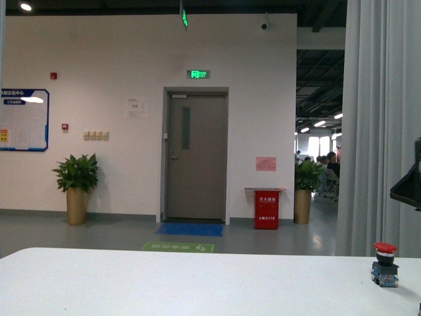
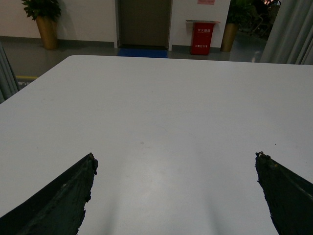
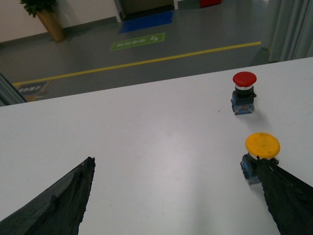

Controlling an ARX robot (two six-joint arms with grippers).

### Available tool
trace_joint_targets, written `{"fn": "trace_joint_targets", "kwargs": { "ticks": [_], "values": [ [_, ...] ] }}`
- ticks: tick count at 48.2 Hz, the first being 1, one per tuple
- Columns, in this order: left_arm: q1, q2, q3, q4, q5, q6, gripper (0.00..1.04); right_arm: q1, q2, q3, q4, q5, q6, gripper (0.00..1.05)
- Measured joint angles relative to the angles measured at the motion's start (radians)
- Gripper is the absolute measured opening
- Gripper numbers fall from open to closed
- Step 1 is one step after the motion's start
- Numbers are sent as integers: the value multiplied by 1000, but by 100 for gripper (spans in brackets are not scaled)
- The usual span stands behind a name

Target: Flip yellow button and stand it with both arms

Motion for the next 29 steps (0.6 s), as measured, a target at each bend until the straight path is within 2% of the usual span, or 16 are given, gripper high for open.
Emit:
{"fn": "trace_joint_targets", "kwargs": {
  "ticks": [17,18,19,22,24,29],
  "values": [
    [0,0,0,0,0,0,98,-69,-478,-303,-221,-257,119,97],
    [0,0,0,0,0,0,98,-68,-504,-325,-211,-239,108,96],
    [0,0,0,0,0,0,98,-57,-550,-379,-143,-157,67,91],
    [0,0,0,0,0,0,98,-42,-669,-501,-10,5,-48,79],
    [0,0,0,0,0,0,98,-41,-749,-556,-16,45,-111,72],
    [0,0,0,0,0,0,98,-40,-993,-687,-150,57,-185,52]
  ]
}}
